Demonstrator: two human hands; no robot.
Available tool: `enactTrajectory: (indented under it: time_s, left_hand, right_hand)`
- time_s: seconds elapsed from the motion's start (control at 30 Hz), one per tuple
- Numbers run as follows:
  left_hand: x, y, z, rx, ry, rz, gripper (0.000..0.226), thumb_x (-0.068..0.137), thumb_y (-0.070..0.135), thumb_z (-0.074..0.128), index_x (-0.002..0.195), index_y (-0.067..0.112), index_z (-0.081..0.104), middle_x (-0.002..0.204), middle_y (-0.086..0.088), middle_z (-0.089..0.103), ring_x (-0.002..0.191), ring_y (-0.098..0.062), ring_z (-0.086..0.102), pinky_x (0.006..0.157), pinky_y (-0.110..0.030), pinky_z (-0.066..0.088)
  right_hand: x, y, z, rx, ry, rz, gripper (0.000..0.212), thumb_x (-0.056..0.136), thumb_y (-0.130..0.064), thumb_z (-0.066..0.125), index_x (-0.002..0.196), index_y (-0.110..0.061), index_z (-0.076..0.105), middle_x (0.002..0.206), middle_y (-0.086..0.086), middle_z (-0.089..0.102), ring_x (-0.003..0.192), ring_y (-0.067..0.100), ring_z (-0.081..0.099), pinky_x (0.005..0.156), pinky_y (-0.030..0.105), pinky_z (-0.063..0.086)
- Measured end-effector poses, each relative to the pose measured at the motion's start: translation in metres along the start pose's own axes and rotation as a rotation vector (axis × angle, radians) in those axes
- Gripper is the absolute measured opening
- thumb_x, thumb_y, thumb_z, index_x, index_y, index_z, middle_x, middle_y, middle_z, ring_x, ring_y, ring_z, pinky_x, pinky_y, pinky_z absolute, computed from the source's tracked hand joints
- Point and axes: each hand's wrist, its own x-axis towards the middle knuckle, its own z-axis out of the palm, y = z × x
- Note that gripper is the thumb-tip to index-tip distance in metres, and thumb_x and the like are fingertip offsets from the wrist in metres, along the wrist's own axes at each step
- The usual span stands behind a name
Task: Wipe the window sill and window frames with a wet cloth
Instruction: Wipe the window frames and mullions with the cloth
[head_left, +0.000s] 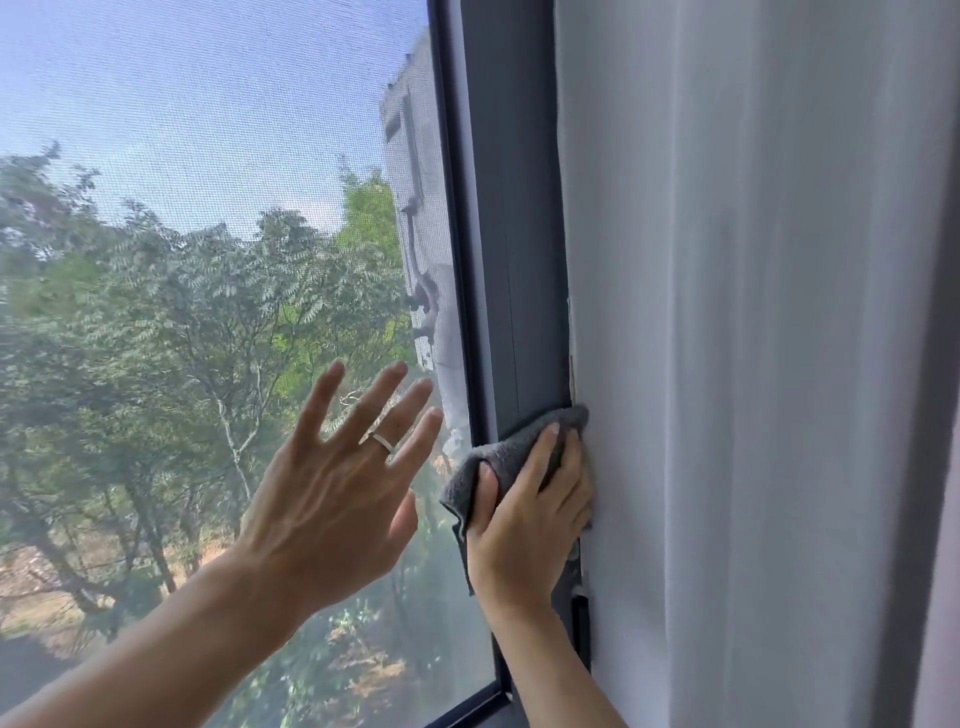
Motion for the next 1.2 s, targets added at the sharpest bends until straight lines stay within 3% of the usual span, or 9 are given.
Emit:
enactTrajectory:
  time_s: [0.07,0.23,0.4,0.6,0.77,0.93,1.2]
  left_hand:
    - [0.002,-0.005,-0.003,0.007,-0.011,-0.003,0.067,0.076,0.043,0.058,0.133,0.009,0.058,0.146,-0.015,0.046,0.14,-0.033,0.037,0.118,-0.059,0.005]
    - [0.022,-0.024,-0.011,0.045,0.001,0.039,0.068,0.077,0.044,0.056,0.136,0.01,0.055,0.147,-0.015,0.046,0.14,-0.033,0.037,0.118,-0.061,0.005]
    - [0.042,-0.039,-0.023,0.072,0.031,0.021,0.069,0.078,0.045,0.053,0.137,0.009,0.054,0.146,-0.015,0.047,0.14,-0.034,0.038,0.118,-0.061,0.004]
    - [0.065,-0.051,-0.033,0.117,0.037,0.038,0.067,0.081,0.047,0.05,0.136,0.01,0.055,0.146,-0.016,0.047,0.141,-0.034,0.037,0.117,-0.062,0.008]
    - [0.075,-0.056,-0.038,0.146,0.036,0.072,0.065,0.082,0.047,0.049,0.132,0.008,0.059,0.141,-0.018,0.052,0.137,-0.035,0.042,0.116,-0.063,0.013]
    - [0.094,-0.078,-0.056,0.161,0.099,0.022,0.068,0.084,0.049,0.035,0.132,0.007,0.058,0.14,-0.019,0.053,0.135,-0.035,0.044,0.117,-0.062,0.012]
    - [0.1,-0.094,-0.065,0.205,0.105,0.011,0.068,0.081,0.051,0.048,0.135,0.011,0.057,0.142,-0.017,0.051,0.137,-0.034,0.042,0.114,-0.064,0.016]
  right_hand:
    - [-0.003,-0.001,-0.001,-0.023,-0.026,0.006,0.067,0.103,-0.047,0.022,0.144,0.004,0.036,0.142,0.029,0.041,0.124,0.045,0.043,0.101,0.053,0.033]
    - [0.072,-0.044,-0.004,-0.022,0.087,-0.056,0.069,0.104,-0.049,0.019,0.143,0.003,0.04,0.142,0.028,0.043,0.125,0.042,0.043,0.103,0.05,0.032]
    - [0.035,-0.024,-0.004,-0.036,0.037,-0.011,0.066,0.104,-0.047,0.024,0.141,0.004,0.043,0.139,0.028,0.045,0.122,0.045,0.047,0.1,0.052,0.035]
    - [0.103,-0.062,-0.009,-0.057,0.128,-0.08,0.067,0.103,-0.048,0.019,0.141,0.002,0.043,0.139,0.027,0.045,0.122,0.042,0.045,0.1,0.051,0.036]
    - [0.078,-0.055,-0.011,-0.052,0.086,-0.013,0.066,0.103,-0.048,0.021,0.142,0.001,0.044,0.139,0.026,0.046,0.121,0.042,0.047,0.1,0.049,0.034]
    - [0.135,-0.087,-0.018,-0.064,0.133,-0.081,0.066,0.102,-0.047,0.025,0.141,0.003,0.043,0.135,0.028,0.048,0.12,0.043,0.048,0.098,0.053,0.042]
    - [0.124,-0.08,-0.021,-0.067,0.083,-0.082,0.068,0.103,-0.048,0.017,0.14,0.003,0.045,0.136,0.029,0.048,0.117,0.044,0.05,0.094,0.054,0.044]
